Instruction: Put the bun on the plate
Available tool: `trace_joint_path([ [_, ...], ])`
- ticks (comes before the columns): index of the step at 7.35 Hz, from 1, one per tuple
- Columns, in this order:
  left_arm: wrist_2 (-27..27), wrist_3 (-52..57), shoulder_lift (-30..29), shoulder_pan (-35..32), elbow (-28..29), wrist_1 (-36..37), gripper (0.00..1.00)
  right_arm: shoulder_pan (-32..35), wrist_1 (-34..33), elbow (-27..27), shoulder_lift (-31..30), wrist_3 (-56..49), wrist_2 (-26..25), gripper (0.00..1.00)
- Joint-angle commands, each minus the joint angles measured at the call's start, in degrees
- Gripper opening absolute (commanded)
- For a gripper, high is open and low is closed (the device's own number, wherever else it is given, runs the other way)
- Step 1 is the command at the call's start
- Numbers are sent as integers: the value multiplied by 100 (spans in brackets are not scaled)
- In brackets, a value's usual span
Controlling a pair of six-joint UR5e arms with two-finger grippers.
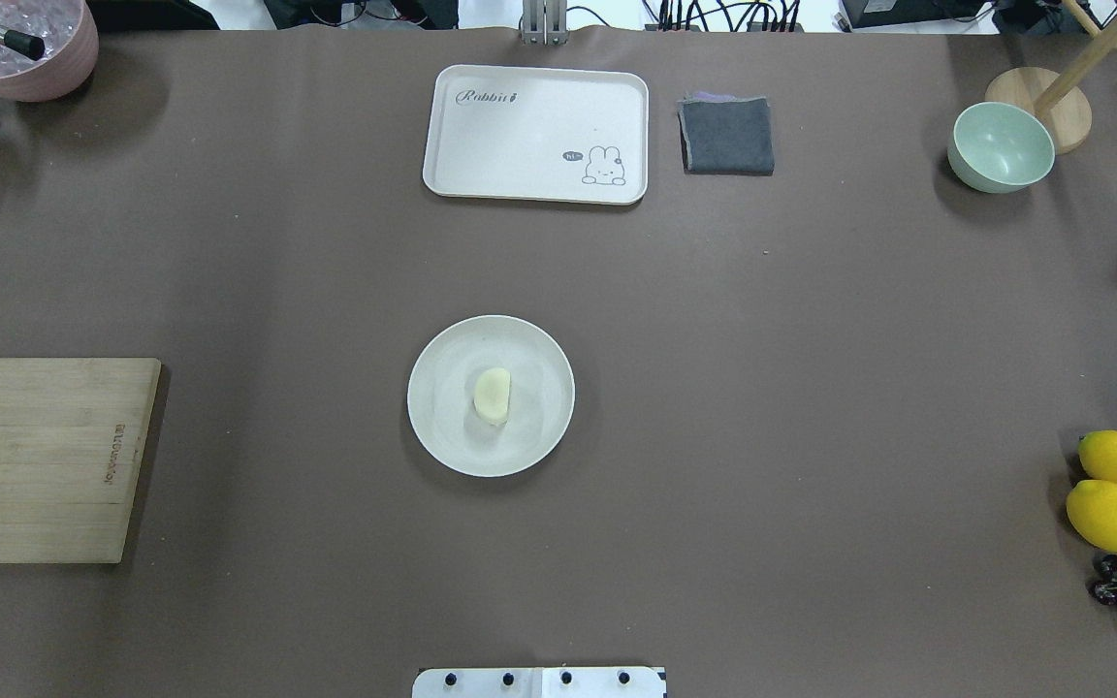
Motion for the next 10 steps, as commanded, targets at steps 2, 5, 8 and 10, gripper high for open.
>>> trace_joint_path([
  [2,0,0,-12,0,0,0,97,0,7,9,9,0,9,100],
  [5,0,-9,-29,0,0,0,97,0,7,18,18,0,9,100],
  [8,0,0,-29,0,8,0,97,0,147,0,18,9,9,100],
  [10,0,0,-29,0,0,0,97,0,218,-9,9,9,9,100],
])
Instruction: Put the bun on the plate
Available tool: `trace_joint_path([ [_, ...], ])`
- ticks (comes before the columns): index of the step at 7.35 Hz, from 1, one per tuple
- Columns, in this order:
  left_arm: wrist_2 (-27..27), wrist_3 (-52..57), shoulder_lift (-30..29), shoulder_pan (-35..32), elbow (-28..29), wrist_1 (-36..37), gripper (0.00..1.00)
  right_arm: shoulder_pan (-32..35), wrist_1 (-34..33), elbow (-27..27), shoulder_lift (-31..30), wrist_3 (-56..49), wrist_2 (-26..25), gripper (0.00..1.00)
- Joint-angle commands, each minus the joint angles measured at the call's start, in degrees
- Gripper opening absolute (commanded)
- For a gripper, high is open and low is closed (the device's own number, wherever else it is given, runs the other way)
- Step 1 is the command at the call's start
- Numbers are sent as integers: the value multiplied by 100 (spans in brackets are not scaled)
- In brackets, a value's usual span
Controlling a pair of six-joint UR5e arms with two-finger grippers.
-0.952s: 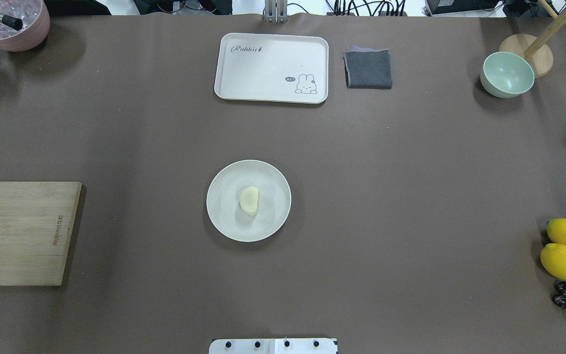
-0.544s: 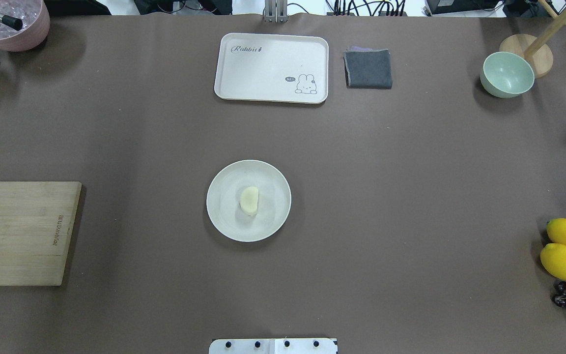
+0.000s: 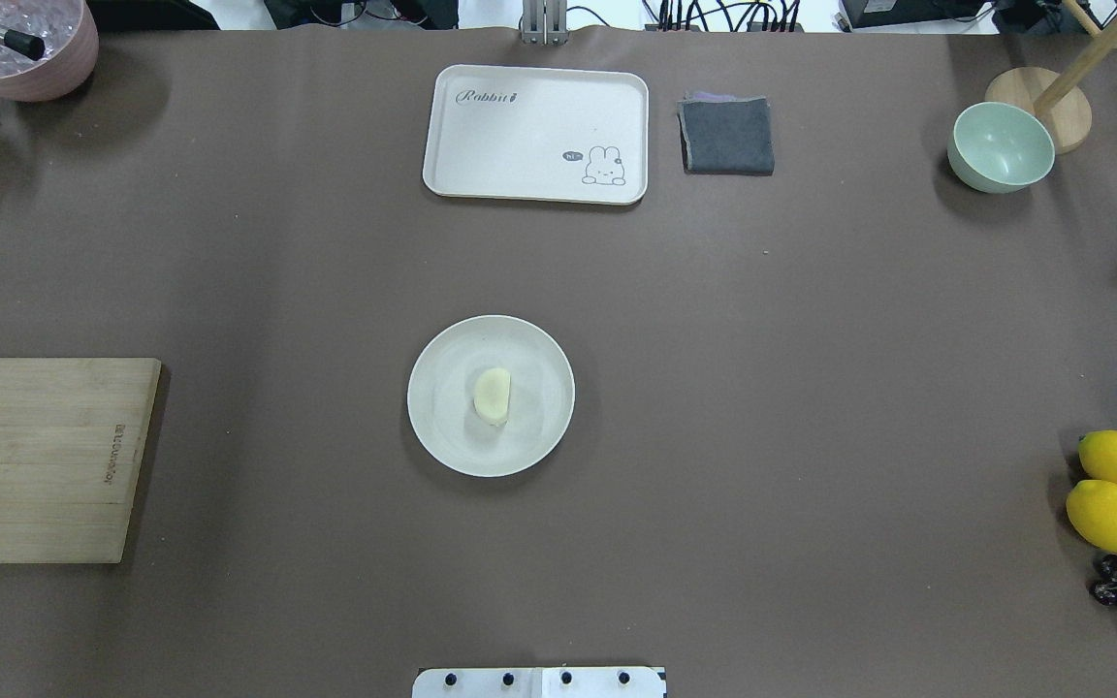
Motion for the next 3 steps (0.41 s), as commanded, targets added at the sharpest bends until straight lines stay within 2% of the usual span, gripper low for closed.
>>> trace_joint_path([
  [1,0,0,-9,0,-2,-4,97,0,39,-6,1,1,0,100],
  [3,0,-9,-18,0,15,-4,97,0,39,-6,2,1,0,100],
])
